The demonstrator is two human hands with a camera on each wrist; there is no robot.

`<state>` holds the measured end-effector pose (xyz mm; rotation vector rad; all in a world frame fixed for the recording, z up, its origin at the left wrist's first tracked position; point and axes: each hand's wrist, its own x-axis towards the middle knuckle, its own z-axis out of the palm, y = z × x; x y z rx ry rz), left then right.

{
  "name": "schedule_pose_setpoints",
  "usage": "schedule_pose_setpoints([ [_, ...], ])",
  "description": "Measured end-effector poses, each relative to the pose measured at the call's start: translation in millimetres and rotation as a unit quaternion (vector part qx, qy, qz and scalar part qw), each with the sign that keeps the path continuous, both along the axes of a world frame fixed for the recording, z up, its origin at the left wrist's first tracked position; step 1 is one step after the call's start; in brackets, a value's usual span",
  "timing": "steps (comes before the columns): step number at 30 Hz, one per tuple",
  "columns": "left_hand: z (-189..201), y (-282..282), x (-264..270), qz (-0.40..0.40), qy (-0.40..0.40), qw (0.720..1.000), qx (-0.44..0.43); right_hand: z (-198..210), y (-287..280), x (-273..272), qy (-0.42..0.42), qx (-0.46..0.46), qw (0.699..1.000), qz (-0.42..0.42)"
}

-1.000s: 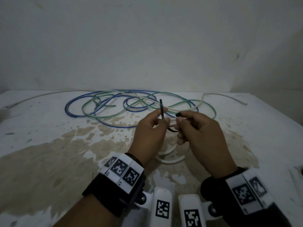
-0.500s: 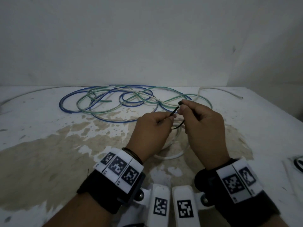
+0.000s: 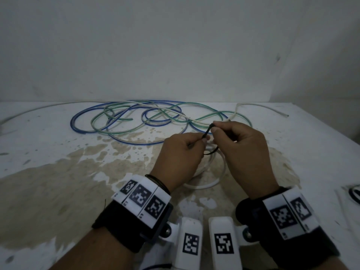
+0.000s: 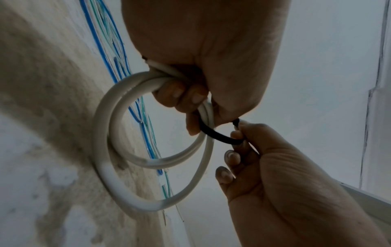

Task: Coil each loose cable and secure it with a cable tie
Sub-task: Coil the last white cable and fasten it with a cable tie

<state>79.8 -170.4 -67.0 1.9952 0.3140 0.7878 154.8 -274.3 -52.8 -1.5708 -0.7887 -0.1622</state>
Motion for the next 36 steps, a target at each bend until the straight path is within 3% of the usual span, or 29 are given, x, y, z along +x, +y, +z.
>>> schedule_pose_setpoints([
  [7,-3,-2,-1,-0.009,-0.018,0.999,0.05,5,-6,2,0.067,0.007,0.994,0.085],
  [12,-3,-6,-2,-0.008,-0.044,0.992,0.12,1,-5,3,0.081,-0.027,0.992,0.09],
  [15,-3,-9,0,0.004,-0.076,0.994,0.081,5,-6,1,0.051,0.017,0.998,0.043],
  [19,-4,-8,3,0.012,-0.032,0.998,0.046,5,-5,-3,0.001,0.038,0.999,-0.035],
  [25,-7,-4,2,0.014,-0.053,0.998,0.023,4,-1,-3,-0.001,0.002,1.0,-0.003],
  [29,-8,-7,1,0.013,-0.08,0.992,0.092,5,-3,-3,0.019,-0.008,0.999,0.036],
  [36,-4,-9,2,-0.008,-0.056,0.998,0.016,3,-3,-8,-0.034,0.033,0.998,-0.044],
])
